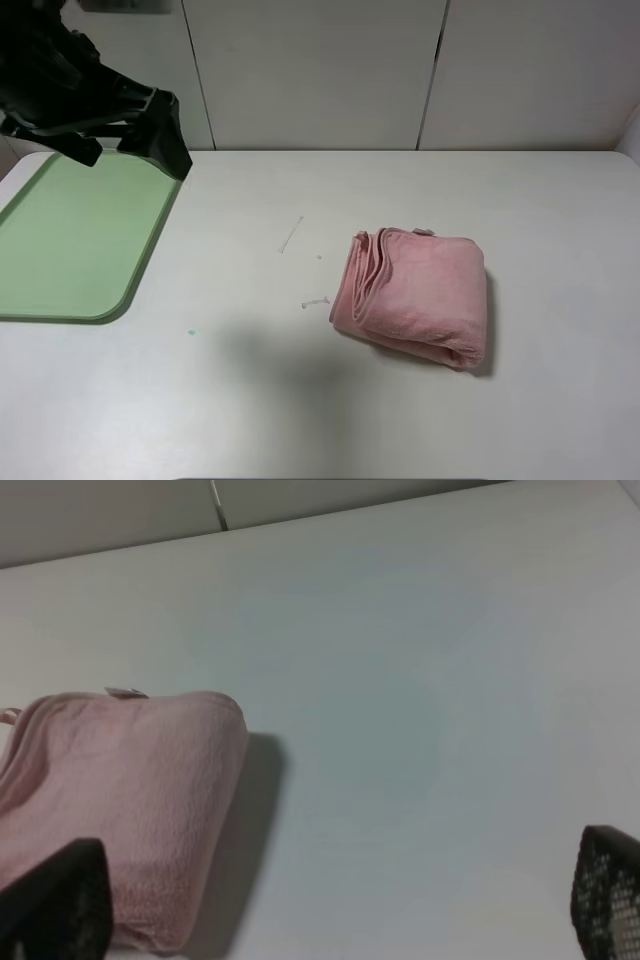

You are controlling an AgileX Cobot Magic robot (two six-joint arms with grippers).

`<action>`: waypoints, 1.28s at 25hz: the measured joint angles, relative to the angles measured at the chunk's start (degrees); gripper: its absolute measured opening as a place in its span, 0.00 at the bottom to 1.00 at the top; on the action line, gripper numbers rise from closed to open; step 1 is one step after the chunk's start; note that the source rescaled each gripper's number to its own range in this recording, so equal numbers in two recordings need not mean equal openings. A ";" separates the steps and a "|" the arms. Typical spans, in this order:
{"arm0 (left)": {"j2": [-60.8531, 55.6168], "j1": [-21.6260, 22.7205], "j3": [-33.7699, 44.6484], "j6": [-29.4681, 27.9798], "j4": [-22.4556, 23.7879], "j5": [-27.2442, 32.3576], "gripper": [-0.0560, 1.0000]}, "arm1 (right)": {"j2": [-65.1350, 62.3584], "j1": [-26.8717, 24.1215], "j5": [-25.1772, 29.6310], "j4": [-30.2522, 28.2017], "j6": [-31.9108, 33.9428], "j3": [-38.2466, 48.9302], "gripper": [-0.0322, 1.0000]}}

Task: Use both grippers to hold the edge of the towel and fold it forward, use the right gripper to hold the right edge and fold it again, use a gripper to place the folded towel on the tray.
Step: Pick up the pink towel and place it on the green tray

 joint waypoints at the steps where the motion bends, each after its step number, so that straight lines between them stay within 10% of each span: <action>1: 0.90 -0.36 0.00 -0.17 -0.05 -0.38 0.96 | 0.00 0.00 0.00 0.00 0.00 0.00 1.00; 32: 39.66 -16.93 -22.54 -10.84 -8.79 -14.27 1.00 | 0.00 0.00 0.00 0.00 0.00 0.00 1.00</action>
